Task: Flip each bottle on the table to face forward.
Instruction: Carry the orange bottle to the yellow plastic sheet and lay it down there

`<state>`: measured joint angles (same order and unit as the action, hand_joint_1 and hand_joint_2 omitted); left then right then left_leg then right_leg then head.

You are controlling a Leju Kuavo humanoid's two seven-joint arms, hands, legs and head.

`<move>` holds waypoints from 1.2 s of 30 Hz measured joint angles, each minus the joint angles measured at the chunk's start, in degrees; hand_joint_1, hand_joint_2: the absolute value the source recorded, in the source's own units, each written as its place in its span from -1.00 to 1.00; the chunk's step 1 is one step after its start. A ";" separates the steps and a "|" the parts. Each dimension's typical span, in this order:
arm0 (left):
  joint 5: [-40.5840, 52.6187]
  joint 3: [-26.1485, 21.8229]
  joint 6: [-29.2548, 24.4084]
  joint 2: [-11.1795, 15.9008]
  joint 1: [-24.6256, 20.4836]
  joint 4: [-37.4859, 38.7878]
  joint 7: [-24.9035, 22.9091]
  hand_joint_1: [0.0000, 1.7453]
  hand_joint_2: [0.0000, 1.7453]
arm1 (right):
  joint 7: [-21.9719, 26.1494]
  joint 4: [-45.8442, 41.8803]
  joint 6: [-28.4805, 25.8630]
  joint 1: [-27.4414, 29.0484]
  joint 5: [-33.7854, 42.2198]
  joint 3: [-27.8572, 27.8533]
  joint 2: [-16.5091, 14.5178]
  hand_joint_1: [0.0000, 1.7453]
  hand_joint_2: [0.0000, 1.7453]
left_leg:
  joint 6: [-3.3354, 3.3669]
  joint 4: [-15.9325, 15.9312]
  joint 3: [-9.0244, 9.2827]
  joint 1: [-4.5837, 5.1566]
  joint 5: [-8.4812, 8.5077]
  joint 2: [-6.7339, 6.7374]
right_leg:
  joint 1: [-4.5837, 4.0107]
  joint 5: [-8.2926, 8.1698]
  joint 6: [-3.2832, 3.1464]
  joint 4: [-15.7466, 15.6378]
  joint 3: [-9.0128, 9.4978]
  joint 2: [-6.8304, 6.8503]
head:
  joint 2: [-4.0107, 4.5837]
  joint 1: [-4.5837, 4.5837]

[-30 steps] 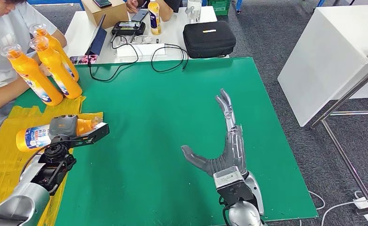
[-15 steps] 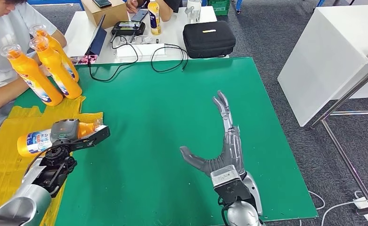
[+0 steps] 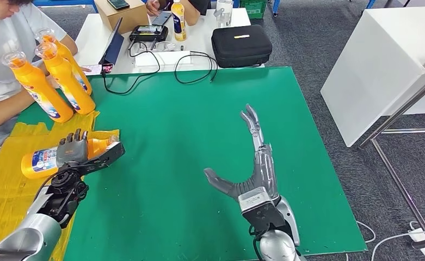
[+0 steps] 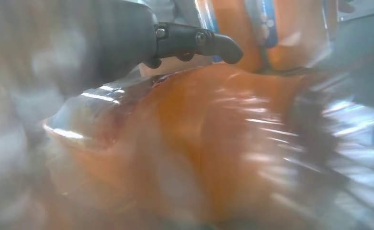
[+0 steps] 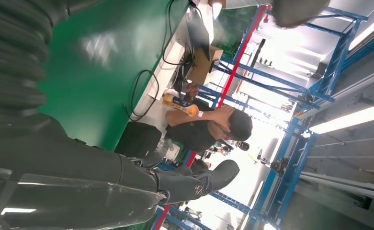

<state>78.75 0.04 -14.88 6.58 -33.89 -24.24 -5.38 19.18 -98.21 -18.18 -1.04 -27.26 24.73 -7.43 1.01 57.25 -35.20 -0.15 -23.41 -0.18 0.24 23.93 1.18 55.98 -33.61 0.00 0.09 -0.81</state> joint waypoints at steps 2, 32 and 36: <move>-0.13 -0.29 0.01 -0.11 0.02 0.00 -0.01 -1.00 1.00 | -0.17 0.08 0.05 -0.14 0.00 0.08 0.00 -1.00 1.00 | 0.00 0.00 0.01 0.00 0.00 0.00 | 0.00 0.00 0.00 0.00 0.00 0.00 | 0.00 0.00; 4.81 3.28 -3.72 -3.06 6.23 -24.23 -2.09 -1.00 1.00 | -0.79 0.33 -0.16 2.08 -2.57 -1.75 -0.15 -1.00 1.00 | 0.00 0.02 -0.06 0.00 0.00 0.01 | 0.00 0.00 0.00 -0.01 -0.10 -0.01 | 0.01 0.00; 5.14 4.08 -3.73 -3.06 6.90 -27.24 -2.43 -1.00 1.00 | -0.80 0.32 -0.16 2.37 -2.62 -2.13 -0.28 -1.00 1.00 | 0.00 0.02 -0.06 0.00 0.00 0.01 | 0.00 0.00 0.00 -0.01 -0.10 -0.01 | 0.00 0.00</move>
<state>83.89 4.12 -18.61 3.52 -26.99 -51.48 -7.81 18.38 -97.89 -18.34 1.33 -29.88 22.59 -7.71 1.01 57.26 -35.27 -0.15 -23.41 -0.16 0.25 23.93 1.18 55.97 -33.72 -0.01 0.09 -0.81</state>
